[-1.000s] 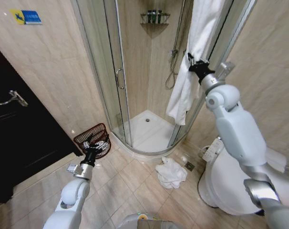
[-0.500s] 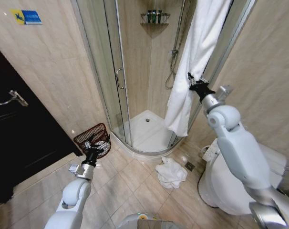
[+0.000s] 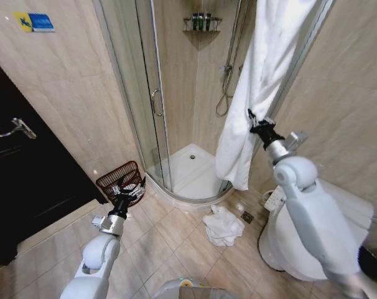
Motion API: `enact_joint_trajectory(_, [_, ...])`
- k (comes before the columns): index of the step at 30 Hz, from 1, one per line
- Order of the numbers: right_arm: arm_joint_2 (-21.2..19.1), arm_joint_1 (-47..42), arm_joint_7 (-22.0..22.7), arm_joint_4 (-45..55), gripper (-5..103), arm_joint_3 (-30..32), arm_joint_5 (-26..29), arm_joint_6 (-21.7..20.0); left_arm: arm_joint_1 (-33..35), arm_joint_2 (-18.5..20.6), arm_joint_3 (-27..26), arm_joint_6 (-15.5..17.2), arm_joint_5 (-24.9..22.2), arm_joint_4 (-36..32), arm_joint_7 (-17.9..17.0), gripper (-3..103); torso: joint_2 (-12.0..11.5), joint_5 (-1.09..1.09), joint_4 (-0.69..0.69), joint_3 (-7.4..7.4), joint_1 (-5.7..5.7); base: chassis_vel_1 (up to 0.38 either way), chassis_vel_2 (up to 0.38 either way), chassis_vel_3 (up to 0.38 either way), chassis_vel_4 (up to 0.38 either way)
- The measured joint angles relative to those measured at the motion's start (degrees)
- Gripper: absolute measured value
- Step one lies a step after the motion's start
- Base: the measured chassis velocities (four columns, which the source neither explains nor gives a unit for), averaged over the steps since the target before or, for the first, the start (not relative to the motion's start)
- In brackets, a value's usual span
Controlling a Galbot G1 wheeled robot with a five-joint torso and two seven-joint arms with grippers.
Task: Discard the used towel into the hamper.
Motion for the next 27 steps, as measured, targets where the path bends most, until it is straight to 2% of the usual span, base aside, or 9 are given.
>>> enact_joint_trajectory(11, [2.8,-7.7,-1.6,0.8,5,2.6,-3.1,1.6,-0.1,0.2,0.0,-0.3,-0.2,0.2,0.1,100,0.0,0.00,0.00,0.00,0.00,0.000,0.000,0.000,0.000])
enact_joint_trajectory(16, [3.1,-9.0,-1.8,1.6,5,3.1,-3.4,1.7,0.1,0.2,0.0,-0.4,-0.3,0.2,0.2,100,0.0,-0.01,0.01,0.00,0.00,0.000,0.000,0.000,0.000])
enact_joint_trajectory(18, [3.4,-9.9,-2.0,2.0,5,3.3,-3.6,1.7,0.2,0.2,-0.1,-0.5,-0.3,0.2,0.2,100,0.0,0.05,0.01,0.02,0.01,0.000,0.000,0.000,0.000])
enact_joint_trajectory(20, [3.5,-10.3,-2.2,2.4,5,3.7,-3.8,2.1,0.2,0.1,0.0,-0.5,-0.3,0.2,0.2,100,0.0,-0.05,0.00,0.00,0.00,0.000,0.000,0.000,0.000])
enact_joint_trajectory(24, [3.9,-11.0,-2.3,2.4,5,3.8,-4.1,2.2,0.1,0.1,0.1,-0.5,-0.2,0.1,0.2,100,0.0,0.03,0.00,0.01,0.00,0.000,0.000,0.000,0.000])
enact_joint_trajectory(27, [4.1,-11.1,-2.4,2.4,5,3.9,-4.1,2.4,0.1,0.0,0.1,-0.5,-0.1,0.1,0.2,100,0.0,-0.02,0.00,0.00,-0.01,0.000,0.000,0.000,0.000])
